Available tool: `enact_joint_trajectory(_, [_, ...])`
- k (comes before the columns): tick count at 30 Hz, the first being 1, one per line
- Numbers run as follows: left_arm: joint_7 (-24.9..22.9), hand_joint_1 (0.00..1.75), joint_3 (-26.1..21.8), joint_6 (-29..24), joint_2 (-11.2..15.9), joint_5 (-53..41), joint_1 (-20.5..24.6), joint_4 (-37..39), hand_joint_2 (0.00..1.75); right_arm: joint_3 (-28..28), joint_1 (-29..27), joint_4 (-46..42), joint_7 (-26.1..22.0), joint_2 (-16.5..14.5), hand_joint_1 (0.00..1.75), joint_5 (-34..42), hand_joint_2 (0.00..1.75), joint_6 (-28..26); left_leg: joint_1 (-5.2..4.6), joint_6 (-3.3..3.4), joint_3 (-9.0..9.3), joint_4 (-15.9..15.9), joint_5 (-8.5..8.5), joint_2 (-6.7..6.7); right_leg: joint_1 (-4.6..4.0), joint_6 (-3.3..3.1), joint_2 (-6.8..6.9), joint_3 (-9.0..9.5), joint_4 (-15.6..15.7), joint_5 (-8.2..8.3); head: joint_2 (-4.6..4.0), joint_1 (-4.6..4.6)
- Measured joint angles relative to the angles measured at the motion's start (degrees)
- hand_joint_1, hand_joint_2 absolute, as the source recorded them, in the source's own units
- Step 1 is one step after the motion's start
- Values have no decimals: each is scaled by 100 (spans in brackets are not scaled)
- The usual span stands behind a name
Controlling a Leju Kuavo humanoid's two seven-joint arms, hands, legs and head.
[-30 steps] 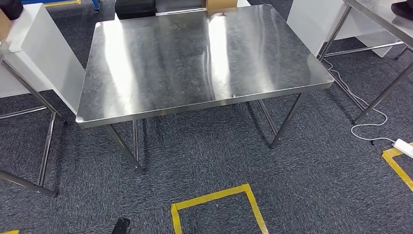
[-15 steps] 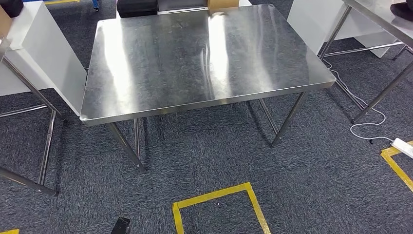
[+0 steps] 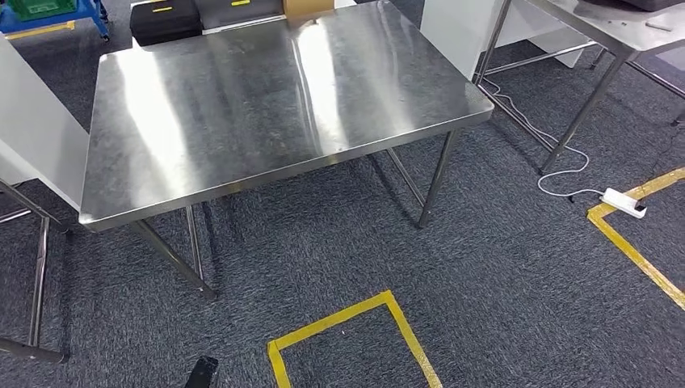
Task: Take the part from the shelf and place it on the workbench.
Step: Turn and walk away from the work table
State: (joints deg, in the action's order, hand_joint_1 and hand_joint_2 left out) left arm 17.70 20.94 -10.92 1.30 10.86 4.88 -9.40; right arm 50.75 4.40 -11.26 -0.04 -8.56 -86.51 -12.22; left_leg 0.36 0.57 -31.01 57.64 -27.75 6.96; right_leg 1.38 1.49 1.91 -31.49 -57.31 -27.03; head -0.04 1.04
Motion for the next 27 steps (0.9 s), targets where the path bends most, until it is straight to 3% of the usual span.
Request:
enact_joint_trajectory(1, [-1, 0, 1, 2, 0, -2, 5, -2, 0, 1, -1, 0, 0, 0, 0, 0, 0, 0, 23, -32, -52, 146, -137, -150, 15, -52, -70, -1, 5, 26, 0, 6])
enact_joint_trajectory(3, [-3, 0, 3, 5, 3, -3, 0, -1, 0, 2, 3, 0, 0, -4, 0, 0, 0, 0, 53, -78, -303, 779, -567, -535, 11, -128, -212, -30, 3, 73, 0, 18])
enact_joint_trajectory(5, [-7, 0, 4, 6, 5, -4, -10, 3, 0, 3, -5, 0, -1, -8, 0, 2, 0, 0, 55, -78, -602, 1472, -855, -671, -24, -163, -370, -60, -2, 97, 0, 22])
enact_joint_trajectory(6, [-9, 0, 7, 6, 5, -4, -11, 4, 0, 3, -12, 0, -1, -8, 0, 3, 0, 0, 55, -62, -656, 1589, -839, -687, -40, -172, -452, -65, -3, 104, 0, 23])
enact_joint_trajectory(7, [-9, 0, 12, 6, 5, -4, -11, 4, 0, 4, -18, 0, -1, -8, 0, 5, 0, 0, 55, -36, -606, 1481, -705, -704, -54, -175, -538, -62, -4, 108, 0, 22])
enact_joint_trajectory(8, [-9, 0, 20, 7, 5, -4, -11, 4, 0, 4, -20, 0, -1, -8, 0, 7, 0, 0, 51, 3, -460, 1170, -492, -746, -67, -177, -624, -54, -4, 112, 0, 23])
enact_joint_trajectory(10, [-11, 0, 39, 9, 18, -4, -13, 6, 0, 6, -13, 3, 0, -19, 0, 12, 0, 3, 46, 106, -109, 413, -122, -1020, -76, -159, -777, -50, -7, 124, 0, 13])
enact_joint_trajectory(12, [-17, 0, 55, 13, 33, -2, -13, 8, 0, 10, -3, 7, 1, -33, 0, 16, 0, 6, 23, 182, 57, 46, -26, -1211, -56, -109, -905, -94, -7, 155, 0, 15])
enact_joint_trajectory(14, [-22, 0, 68, 14, 30, 1, -5, 5, 0, 18, -8, 8, 2, -38, 0, 20, 0, 7, 5, 214, 82, -43, -13, -1102, -47, -25, -1022, -157, 21, 207, 0, 32])
enact_joint_trajectory(15, [-24, 0, 73, 13, 25, 3, 2, 3, 0, 24, -17, 9, 2, -37, 0, 21, 0, 7, 11, 220, 101, -110, 24, -1025, -56, 1, -963, -196, 0, 206, 0, 36])
enact_joint_trajectory(16, [-24, 0, 77, 14, 19, 3, 4, 0, 0, 31, -20, 9, 2, -36, 0, 22, 0, 7, 20, 227, 122, -183, 67, -940, -74, 8, -820, -270, -98, 156, 0, 25])
enact_joint_trajectory(18, [-24, 0, 78, 14, 13, 4, -8, 1, 0, 40, -4, 9, 3, -30, 0, 23, 0, 7, 28, 233, 143, -276, 124, -752, -79, -27, -434, -573, -665, -131, 0, -3])
enact_joint_trajectory(20, [-27, 0, 77, 15, 11, 6, -26, 4, 0, 44, 12, 9, 4, -28, 0, 24, 0, 11, 24, 240, 122, -282, 128, -545, -58, -21, -277, -932, -1427, -455, 0, -19])
enact_joint_trajectory(21, [-28, 0, 78, 15, 9, 8, -29, 4, 0, 46, 7, 9, 4, -26, 0, 23, 0, 18, 23, 238, 111, -281, 129, -449, -46, 13, -254, -995, -1616, -518, 0, -19])
enact_joint_trajectory(22, [-28, 0, 77, 15, 4, 9, -29, 4, 0, 48, -1, 9, 4, -21, 0, 22, 0, 24, 24, 232, 104, -279, 131, -359, -32, 62, -230, -935, -1588, -499, 0, -20])
enact_joint_trajectory(23, [-28, 0, 78, 15, -2, 12, -28, 4, 0, 50, -8, 9, 4, -15, 0, 20, 0, 30, 25, 223, 103, -276, 131, -280, -19, 115, -183, -751, -1331, -410, 0, -21])
enact_joint_trajectory(25, [-28, 0, 77, 13, -7, 22, -31, 4, 0, 52, 4, 9, 3, -4, 0, 14, 0, 38, 0, 173, 107, -239, 112, -136, -23, 188, 111, -197, -473, -190, 0, -34])
enact_joint_trajectory(27, [-27, 0, 75, 9, -2, 34, -37, 5, 0, 54, 31, 9, 2, -4, 0, 7, 0, 52, -42, 103, 92, -175, 83, 0, -46, 159, 309, 109, 34, -75, 0, -22])
